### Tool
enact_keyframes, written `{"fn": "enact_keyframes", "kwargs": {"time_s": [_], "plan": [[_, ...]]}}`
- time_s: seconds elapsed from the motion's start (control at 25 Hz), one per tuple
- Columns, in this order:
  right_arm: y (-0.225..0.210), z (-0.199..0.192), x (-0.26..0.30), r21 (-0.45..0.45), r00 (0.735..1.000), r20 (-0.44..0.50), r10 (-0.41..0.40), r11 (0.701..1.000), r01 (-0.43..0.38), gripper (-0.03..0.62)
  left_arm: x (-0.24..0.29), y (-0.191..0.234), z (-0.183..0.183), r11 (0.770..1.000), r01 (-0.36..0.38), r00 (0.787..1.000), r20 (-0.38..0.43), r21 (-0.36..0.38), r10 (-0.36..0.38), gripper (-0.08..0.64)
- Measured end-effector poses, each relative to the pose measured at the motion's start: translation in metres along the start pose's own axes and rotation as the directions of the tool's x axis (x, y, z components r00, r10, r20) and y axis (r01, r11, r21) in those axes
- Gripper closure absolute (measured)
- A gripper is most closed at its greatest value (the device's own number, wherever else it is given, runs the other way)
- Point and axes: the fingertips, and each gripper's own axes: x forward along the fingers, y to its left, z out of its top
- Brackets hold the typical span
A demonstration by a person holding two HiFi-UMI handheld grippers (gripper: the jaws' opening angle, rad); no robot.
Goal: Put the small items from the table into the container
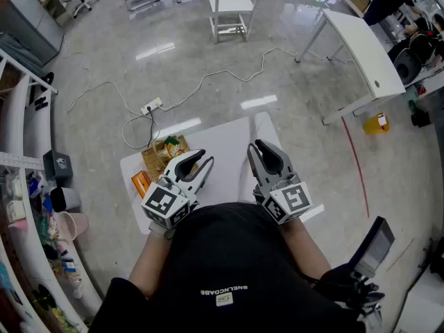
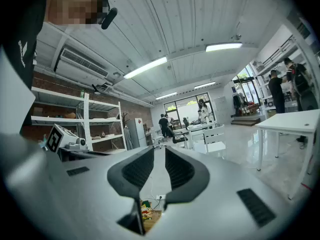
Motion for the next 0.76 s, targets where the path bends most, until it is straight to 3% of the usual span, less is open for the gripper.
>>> {"fn": "enact_keyframes", "kwargs": {"time_s": [0.76], "plan": [[0.017, -0.015, -0.012, 0.011, 0.997, -0.029, 0.075, 0.997, -0.075, 0.514, -0.02, -0.01, -0.003, 0.998, -0.067, 0.996, 0.063, -0.006, 0.067, 0.454]]}}
